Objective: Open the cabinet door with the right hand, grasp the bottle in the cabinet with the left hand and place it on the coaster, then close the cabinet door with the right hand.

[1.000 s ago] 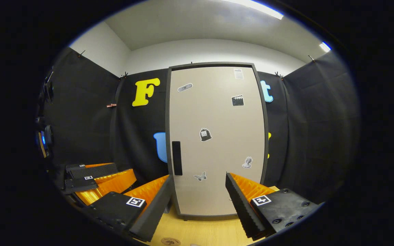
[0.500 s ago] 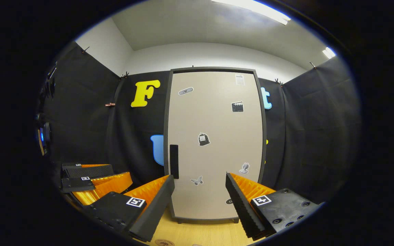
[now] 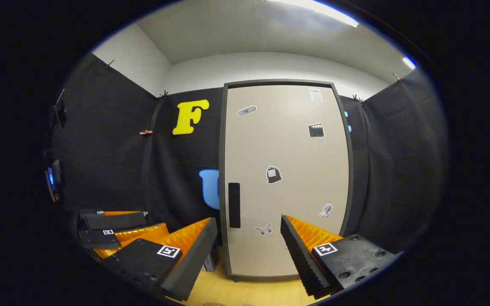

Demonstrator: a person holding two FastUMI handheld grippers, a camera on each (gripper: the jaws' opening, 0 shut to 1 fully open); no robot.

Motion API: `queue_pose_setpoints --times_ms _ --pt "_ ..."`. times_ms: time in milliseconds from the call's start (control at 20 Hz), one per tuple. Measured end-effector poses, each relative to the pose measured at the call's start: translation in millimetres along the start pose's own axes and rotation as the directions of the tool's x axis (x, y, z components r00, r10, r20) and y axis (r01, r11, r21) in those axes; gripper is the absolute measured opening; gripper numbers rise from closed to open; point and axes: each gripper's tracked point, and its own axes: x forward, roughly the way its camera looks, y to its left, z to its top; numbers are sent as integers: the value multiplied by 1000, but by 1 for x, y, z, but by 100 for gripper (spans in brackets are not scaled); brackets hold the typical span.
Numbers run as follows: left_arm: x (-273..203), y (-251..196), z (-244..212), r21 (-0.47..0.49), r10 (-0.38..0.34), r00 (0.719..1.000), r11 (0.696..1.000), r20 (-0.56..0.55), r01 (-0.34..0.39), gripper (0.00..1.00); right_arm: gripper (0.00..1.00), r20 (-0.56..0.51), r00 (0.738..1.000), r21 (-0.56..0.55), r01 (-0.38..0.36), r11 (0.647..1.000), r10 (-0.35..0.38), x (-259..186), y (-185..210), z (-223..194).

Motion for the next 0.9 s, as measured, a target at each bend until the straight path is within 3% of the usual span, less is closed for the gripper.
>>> queue_pose_setpoints --times_ms 150,400,900 --pt "-4 14 -3 3 0 1000 1000 -9 0 95 97 -2 1000 8 -19 1000 19 24 17 -5" --pt "-5 38 -8 22 0 1000 1000 -17 0 95 97 22 1000 8 12 1000 -12 70 28 -10" --pt "19 73 -27 25 -34 999 999 -41 35 95 97 -54 997 -13 60 998 -60 160 36 -55"
